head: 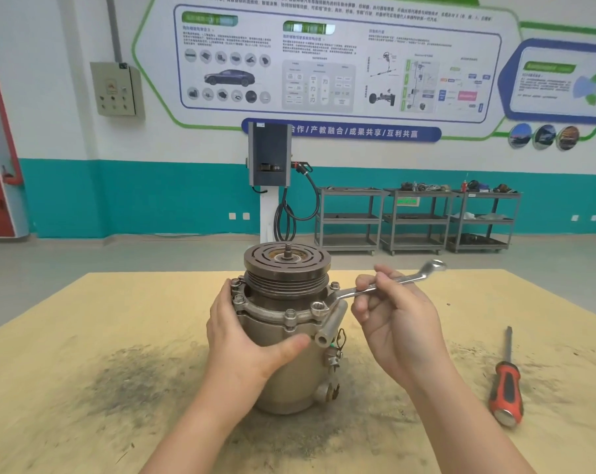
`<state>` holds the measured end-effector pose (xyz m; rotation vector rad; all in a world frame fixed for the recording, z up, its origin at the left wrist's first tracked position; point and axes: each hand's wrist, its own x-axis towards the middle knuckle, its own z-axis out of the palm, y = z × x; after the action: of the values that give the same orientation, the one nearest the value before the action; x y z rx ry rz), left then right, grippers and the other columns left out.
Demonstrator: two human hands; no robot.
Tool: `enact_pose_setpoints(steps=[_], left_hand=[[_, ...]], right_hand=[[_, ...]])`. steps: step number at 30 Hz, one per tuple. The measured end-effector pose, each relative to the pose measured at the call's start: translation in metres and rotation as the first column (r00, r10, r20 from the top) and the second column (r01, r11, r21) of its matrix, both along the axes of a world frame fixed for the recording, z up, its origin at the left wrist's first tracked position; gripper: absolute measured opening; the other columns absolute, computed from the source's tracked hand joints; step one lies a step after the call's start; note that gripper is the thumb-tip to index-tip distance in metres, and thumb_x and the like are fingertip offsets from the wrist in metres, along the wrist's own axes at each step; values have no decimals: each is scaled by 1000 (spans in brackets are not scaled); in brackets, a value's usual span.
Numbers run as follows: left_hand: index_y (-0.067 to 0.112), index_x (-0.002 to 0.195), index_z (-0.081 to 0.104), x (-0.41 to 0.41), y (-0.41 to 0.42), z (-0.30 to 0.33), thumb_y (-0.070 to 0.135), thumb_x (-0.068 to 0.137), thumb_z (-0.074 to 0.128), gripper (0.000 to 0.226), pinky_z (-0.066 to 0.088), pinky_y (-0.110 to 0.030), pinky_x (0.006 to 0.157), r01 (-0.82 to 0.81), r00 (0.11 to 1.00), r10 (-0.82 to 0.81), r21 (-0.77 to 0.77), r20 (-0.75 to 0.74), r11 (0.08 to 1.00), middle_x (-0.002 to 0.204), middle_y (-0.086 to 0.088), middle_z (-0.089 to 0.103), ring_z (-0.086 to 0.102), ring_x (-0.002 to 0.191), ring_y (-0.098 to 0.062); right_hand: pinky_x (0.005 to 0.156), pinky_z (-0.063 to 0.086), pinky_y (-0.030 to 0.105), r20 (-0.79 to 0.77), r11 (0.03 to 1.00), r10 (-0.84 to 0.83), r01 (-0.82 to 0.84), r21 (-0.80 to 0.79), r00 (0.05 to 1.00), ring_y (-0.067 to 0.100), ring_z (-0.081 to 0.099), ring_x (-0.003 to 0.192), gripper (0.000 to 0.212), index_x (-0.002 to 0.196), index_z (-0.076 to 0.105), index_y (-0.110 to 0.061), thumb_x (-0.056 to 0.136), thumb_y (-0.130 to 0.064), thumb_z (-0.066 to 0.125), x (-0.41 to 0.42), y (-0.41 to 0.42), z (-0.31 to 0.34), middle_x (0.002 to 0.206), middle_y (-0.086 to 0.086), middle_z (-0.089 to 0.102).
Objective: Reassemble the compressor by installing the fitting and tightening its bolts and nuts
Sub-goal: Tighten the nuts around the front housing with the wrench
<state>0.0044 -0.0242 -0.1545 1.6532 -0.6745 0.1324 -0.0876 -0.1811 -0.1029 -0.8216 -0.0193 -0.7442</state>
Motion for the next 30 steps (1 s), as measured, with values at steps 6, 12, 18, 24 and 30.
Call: enact_pose_setpoints(steps=[6, 12, 18, 24, 30], left_hand=[[37, 148, 15, 2, -4, -4, 73, 40, 74, 128, 25, -38, 118, -73, 997, 73, -5, 28, 997, 142, 22, 25, 21, 140, -5], [51, 134, 14, 7, -1, -7, 73, 41, 74, 113, 28, -31, 114, 9, 999, -11, -66, -34, 998, 133, 31, 27, 27, 134, 1], [69, 118, 24, 10, 6, -6, 71, 38, 83, 99, 39, -45, 111, 85, 992, -95, -109, -87, 990, 142, 12, 40, 45, 132, -15], [66, 127, 18, 8, 4, -9, 74, 36, 82, 112, 35, -36, 114, 69, 996, -74, -106, -43, 992, 145, 19, 30, 35, 136, -5], [50, 136, 20, 12, 3, -10, 66, 41, 78, 112, 35, -40, 115, 64, 997, -68, -76, -48, 995, 127, 43, 24, 34, 132, -4]], right_hand=[[47, 47, 22, 32, 995, -72, 74, -63, 997, 15, 53, 48, 12, 98, 46, -9, 102, -3, 35, 2, -2, -4, 66, 8, 63], [57, 48, 21, 339, 730, -451, 559, -392, 826, 17, 59, 56, 9, 96, 44, -22, 104, -20, 40, 6, 21, -23, 75, 4, 65], [74, 53, 22, 647, 126, -349, 718, -685, 678, 10, 65, 82, 10, 92, 66, -15, 92, -25, 64, 4, 44, -40, 94, -4, 64], [75, 52, 22, 565, 260, -394, 677, -688, 725, 11, 67, 84, 15, 95, 70, -20, 92, -33, 62, -9, 41, -22, 91, -6, 70], [54, 46, 21, 181, 876, -376, 412, -251, 909, 13, 56, 53, 13, 101, 47, -18, 104, -13, 35, -9, 22, -6, 69, 1, 66]])
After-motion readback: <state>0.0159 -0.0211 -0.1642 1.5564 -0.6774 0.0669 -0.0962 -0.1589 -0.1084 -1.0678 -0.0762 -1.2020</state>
